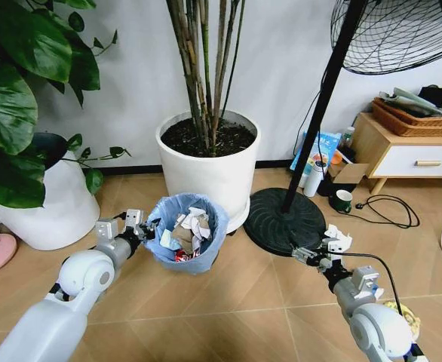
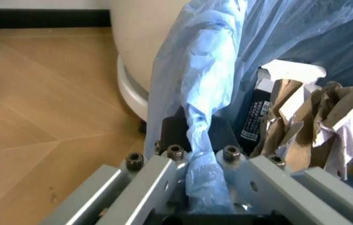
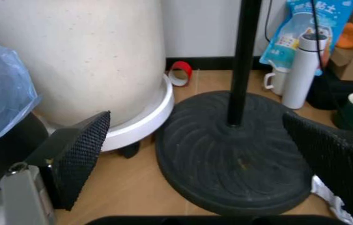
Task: Pick up the trash bin and place the garbage on the floor into it.
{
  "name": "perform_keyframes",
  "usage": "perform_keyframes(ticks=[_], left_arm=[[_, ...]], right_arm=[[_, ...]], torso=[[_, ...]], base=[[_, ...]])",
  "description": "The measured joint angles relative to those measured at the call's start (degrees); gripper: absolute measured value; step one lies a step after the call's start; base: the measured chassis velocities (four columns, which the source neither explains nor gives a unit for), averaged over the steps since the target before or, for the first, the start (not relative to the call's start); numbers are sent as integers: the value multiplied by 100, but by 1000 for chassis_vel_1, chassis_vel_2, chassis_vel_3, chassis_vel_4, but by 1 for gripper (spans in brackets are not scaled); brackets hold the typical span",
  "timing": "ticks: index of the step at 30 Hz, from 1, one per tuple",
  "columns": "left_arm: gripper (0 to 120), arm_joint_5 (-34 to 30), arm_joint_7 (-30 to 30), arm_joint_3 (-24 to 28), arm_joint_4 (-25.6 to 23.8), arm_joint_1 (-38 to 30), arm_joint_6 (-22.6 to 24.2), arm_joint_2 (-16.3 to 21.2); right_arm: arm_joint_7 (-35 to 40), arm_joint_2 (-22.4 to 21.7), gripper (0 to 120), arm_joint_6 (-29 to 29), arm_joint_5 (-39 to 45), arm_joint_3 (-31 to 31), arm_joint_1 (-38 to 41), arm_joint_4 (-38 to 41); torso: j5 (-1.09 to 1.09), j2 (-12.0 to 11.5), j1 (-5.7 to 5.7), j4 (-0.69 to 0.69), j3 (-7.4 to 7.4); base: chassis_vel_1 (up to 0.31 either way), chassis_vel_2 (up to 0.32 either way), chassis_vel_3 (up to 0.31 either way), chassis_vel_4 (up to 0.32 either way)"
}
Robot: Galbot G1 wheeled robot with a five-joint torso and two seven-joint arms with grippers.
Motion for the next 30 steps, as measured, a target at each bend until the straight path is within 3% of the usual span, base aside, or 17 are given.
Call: perform_keyframes(ticks=[30], left_arm=[[0, 20, 0, 37, 31, -12, -11, -58]], right_arm=[[-27, 7, 100, 56, -8, 99, -43, -75]], torso=[[-1, 0, 0, 0, 0]], base=[[-129, -128, 126, 136]])
